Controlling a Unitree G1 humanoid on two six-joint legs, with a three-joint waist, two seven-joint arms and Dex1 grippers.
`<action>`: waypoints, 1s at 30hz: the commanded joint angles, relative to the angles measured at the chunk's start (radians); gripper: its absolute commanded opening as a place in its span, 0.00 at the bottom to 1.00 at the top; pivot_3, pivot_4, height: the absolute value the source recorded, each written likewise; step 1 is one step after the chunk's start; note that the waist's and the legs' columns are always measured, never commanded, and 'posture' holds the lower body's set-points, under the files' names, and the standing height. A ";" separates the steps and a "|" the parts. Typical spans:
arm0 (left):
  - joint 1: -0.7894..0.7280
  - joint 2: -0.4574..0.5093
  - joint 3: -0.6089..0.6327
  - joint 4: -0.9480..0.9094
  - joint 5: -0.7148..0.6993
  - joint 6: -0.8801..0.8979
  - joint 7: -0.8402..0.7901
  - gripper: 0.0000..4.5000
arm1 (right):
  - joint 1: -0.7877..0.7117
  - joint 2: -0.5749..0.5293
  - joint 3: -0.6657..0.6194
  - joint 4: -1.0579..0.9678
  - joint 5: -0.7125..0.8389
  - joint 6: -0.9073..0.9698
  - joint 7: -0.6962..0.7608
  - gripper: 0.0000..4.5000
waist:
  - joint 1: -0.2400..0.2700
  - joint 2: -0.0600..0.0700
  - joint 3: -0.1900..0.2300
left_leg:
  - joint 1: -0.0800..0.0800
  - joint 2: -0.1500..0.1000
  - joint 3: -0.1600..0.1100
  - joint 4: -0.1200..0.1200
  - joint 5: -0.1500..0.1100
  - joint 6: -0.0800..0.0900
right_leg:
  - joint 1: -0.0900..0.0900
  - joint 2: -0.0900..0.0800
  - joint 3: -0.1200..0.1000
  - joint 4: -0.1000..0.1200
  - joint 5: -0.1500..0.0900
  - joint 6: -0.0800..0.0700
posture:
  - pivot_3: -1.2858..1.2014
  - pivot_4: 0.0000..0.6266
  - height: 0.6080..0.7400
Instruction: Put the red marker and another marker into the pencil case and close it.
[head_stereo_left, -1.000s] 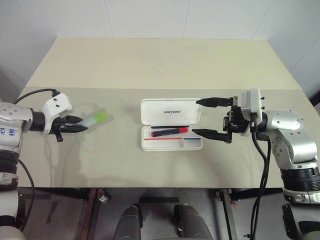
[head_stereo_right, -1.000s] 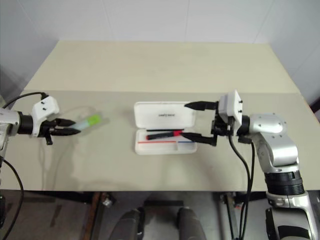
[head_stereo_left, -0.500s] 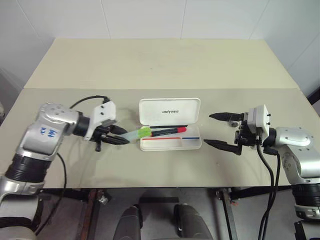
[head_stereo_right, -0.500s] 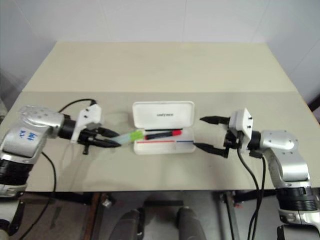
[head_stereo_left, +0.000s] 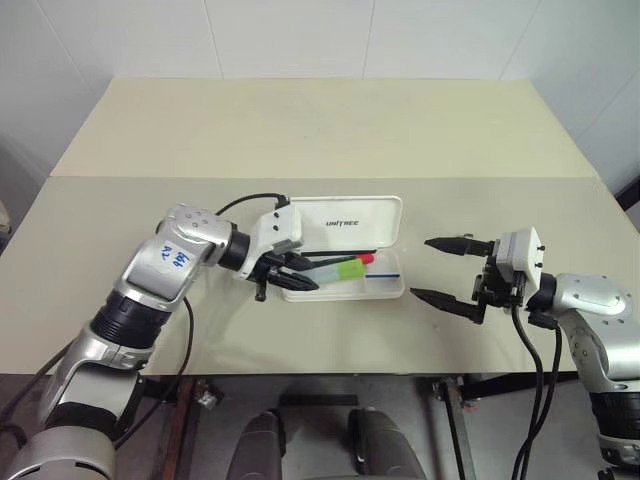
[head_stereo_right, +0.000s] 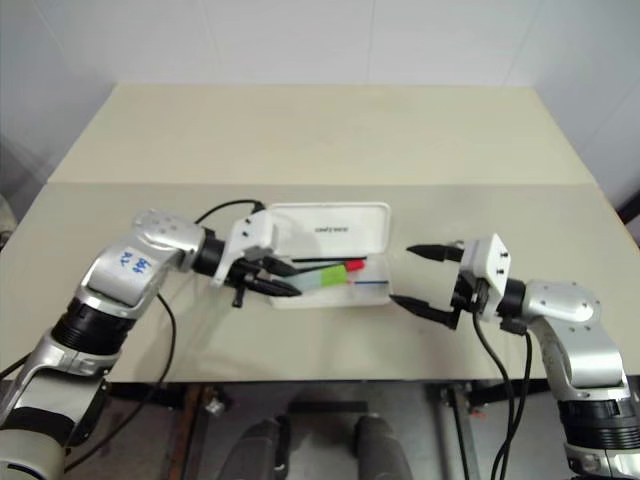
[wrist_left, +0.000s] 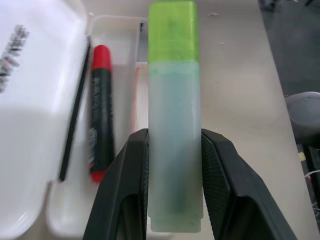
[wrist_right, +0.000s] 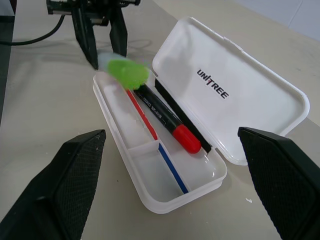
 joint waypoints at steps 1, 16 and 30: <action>-0.027 -0.007 -0.011 0.005 0.017 -0.027 0.001 0.24 | 0.013 -0.009 -0.044 -0.051 0.017 -0.009 -0.016 1.00 | -0.001 0.000 0.000 | 0.000 0.000 0.000 0.000 0.000 0.000 | 0.000 0.000 0.000 0.000 0.000 0.000 | 0.52 0.24 1.00; -0.049 -0.022 -0.049 0.107 0.099 -0.116 -0.005 0.24 | 0.039 -0.006 -0.054 -0.077 0.021 -0.008 -0.041 1.00 | 0.000 0.000 0.000 | 0.000 -0.001 0.000 0.001 0.000 0.000 | 0.001 0.000 0.000 0.000 0.000 0.001 | 0.52 0.24 1.00; -0.073 -0.078 -0.014 0.096 0.067 -0.115 -0.007 0.99 | 0.027 0.003 -0.051 -0.054 0.020 -0.013 -0.044 1.00 | 0.000 0.000 0.000 | 0.000 -0.001 0.000 0.002 0.000 0.000 | 0.001 0.000 0.000 0.000 0.001 0.001 | 0.52 0.24 1.00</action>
